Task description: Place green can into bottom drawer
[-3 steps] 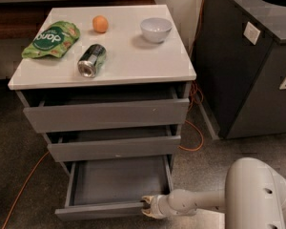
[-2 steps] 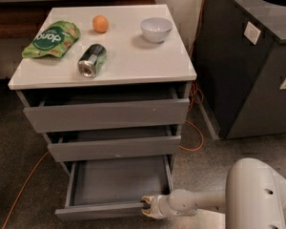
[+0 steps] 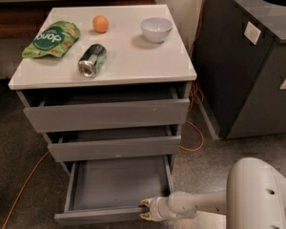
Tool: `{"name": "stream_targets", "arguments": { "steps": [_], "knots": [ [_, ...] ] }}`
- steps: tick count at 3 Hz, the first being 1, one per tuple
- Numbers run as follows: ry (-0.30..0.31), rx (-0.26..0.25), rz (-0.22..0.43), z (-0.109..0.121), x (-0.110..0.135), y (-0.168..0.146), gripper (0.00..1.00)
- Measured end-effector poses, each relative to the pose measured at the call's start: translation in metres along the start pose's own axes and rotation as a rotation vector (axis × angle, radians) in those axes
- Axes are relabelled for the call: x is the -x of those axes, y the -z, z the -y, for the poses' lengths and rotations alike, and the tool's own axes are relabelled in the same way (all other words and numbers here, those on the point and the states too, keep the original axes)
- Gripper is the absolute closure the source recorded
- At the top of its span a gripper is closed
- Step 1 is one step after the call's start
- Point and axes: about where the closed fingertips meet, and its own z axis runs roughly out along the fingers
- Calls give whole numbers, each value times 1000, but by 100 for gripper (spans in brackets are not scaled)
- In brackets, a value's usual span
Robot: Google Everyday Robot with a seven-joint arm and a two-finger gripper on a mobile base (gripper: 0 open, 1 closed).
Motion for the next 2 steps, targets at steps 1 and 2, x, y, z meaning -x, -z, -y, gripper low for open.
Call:
{"name": "stream_targets", "arguments": {
  "steps": [1,2],
  "knots": [
    [-4,14,6,-12,10,1,86],
    [-2,17,7,-14,14,2,85]
  ]
}}
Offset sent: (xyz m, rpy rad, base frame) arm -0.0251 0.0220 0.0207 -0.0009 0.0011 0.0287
